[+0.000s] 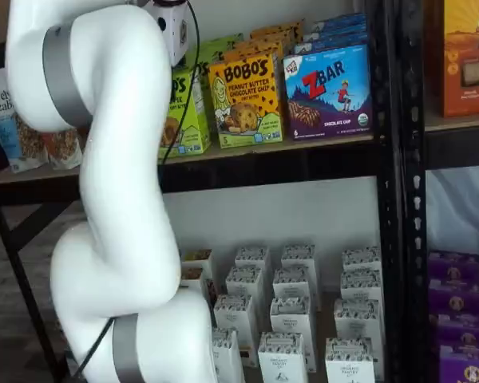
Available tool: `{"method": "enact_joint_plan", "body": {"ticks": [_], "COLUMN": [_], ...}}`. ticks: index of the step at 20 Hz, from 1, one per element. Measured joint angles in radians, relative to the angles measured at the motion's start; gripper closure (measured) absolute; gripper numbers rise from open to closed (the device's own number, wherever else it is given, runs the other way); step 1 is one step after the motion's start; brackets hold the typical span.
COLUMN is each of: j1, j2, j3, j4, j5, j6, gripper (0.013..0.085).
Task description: Pick the green box on the top shelf, the fourth from the left
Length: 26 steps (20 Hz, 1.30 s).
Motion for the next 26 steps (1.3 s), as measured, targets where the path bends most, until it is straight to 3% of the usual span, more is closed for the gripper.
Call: {"method": "enact_joint_plan", "body": {"ticks": [2, 9, 14, 26], "j1": [0.0, 0.0, -0.002, -0.015], "j2": [-0.001, -0.003, -0.004, 0.0], "j3": [0.001, 0.002, 0.001, -0.022], "j4": [0.0, 0.0, 0.005, 0.021], "j5": [-0.001, 0.002, 0.004, 0.066], "j6": [0.0, 0.0, -0.001, -0.007], "gripper": [0.053, 0.053, 0.065, 0.065]}}
